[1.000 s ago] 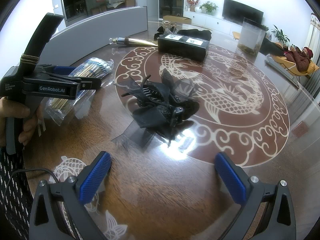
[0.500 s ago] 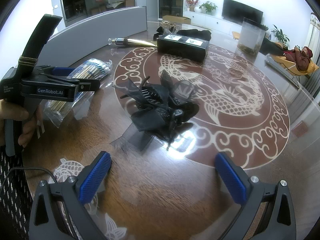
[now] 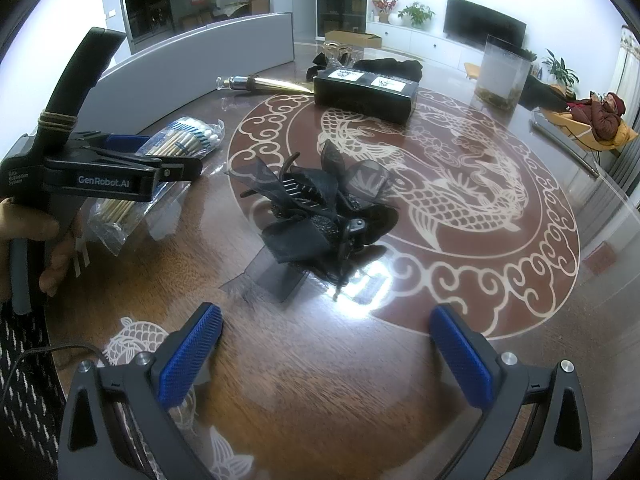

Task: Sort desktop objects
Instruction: 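Move right tool over the black claw hair clip while left tool holds swabs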

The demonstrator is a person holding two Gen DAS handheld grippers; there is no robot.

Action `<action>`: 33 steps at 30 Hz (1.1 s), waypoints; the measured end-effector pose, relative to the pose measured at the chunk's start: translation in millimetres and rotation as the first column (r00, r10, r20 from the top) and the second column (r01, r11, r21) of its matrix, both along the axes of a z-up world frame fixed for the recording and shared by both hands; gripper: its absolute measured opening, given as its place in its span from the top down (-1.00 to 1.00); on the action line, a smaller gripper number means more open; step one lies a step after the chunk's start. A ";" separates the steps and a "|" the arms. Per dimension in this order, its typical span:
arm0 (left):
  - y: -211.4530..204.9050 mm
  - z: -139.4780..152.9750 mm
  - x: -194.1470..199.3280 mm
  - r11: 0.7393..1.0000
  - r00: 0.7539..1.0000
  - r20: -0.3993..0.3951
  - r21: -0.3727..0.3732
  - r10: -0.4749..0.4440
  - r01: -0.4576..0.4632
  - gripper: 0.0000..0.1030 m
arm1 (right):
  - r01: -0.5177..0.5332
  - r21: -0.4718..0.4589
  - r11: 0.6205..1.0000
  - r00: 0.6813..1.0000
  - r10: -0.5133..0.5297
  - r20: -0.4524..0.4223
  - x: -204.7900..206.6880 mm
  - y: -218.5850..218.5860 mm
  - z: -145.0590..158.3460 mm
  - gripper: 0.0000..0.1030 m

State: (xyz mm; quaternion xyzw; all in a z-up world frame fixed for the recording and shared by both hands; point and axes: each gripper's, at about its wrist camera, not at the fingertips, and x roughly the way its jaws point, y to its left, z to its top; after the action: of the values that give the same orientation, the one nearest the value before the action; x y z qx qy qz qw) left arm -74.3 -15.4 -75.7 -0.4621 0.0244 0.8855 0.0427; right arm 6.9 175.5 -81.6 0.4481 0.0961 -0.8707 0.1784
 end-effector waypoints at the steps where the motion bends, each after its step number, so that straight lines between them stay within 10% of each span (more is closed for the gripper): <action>1: -0.1 0.0 0.1 1.000 1.000 0.000 0.001 0.001 -0.001 -1.00 | 0.000 0.000 1.000 1.000 0.000 0.000 0.0 0.0 -0.1 -1.00; 33: -1.4 0.2 2.3 1.000 1.000 -0.003 0.000 0.022 -0.022 -1.00 | 0.001 0.000 1.000 1.000 -0.001 0.000 0.3 0.2 0.0 -1.00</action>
State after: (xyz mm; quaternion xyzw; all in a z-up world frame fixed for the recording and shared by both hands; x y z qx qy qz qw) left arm -72.1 -16.7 -75.5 -0.4609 0.0191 0.8866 0.0329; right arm 7.2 175.6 -81.7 0.4482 0.0958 -0.8707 0.1782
